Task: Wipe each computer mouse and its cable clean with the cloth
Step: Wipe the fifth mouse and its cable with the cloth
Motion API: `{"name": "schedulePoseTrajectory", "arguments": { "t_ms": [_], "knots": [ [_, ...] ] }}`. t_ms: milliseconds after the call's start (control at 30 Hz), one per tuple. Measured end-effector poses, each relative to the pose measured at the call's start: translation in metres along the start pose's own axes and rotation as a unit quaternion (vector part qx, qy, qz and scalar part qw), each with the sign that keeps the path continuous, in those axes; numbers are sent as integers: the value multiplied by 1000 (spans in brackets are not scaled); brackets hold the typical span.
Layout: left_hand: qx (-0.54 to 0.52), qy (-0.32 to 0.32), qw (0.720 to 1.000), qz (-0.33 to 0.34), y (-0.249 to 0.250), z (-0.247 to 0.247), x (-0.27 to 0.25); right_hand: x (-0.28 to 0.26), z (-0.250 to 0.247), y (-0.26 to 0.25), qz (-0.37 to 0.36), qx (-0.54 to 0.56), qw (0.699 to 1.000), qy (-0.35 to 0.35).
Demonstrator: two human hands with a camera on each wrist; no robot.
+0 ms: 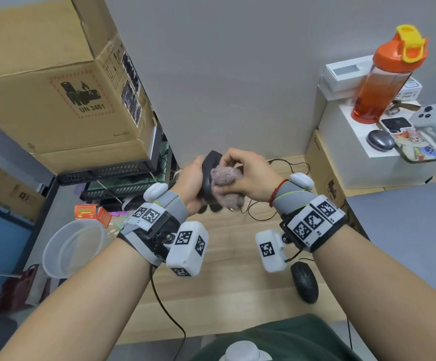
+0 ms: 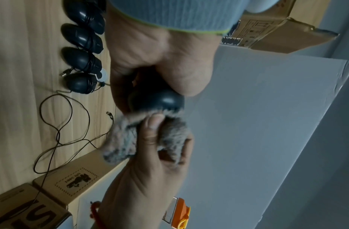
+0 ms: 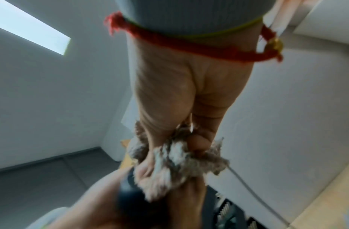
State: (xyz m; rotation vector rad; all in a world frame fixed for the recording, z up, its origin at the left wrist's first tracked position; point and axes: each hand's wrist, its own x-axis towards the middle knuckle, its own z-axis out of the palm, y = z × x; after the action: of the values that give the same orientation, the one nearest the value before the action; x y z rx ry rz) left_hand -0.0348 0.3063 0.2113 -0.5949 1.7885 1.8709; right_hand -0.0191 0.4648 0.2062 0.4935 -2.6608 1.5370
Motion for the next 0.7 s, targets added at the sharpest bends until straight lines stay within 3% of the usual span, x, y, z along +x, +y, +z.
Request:
{"name": "schedulePoseTrajectory", "arguments": {
  "t_ms": [100, 167, 300, 333, 500, 633, 700],
  "knots": [
    [-3, -20, 1000, 1, -4, -6, 3, 0, -17, 25, 73, -45, 992, 96],
    [3, -14, 1000, -2, -7, -6, 4, -1, -20, 23, 59, -20, 990, 124],
    [5, -33, 999, -17, -9, -2, 0, -3, 0, -4, 4, 80, 997, 5],
    [6, -32, 999, -8, -9, -2, -1, -2, 4, -5, 0, 86, 996, 6],
    [16, -16, 1000, 6, -9, 1, -3, 7, -8, 7, 68, -13, 987, 143],
    [-4, 2, 1000, -11, -4, -2, -7, -1, 3, -7, 5, 57, 998, -1],
    [-17, 6, 1000, -10, -2, -3, -10, -2, 4, -7, 2, 72, 997, -36]
  ]
}}
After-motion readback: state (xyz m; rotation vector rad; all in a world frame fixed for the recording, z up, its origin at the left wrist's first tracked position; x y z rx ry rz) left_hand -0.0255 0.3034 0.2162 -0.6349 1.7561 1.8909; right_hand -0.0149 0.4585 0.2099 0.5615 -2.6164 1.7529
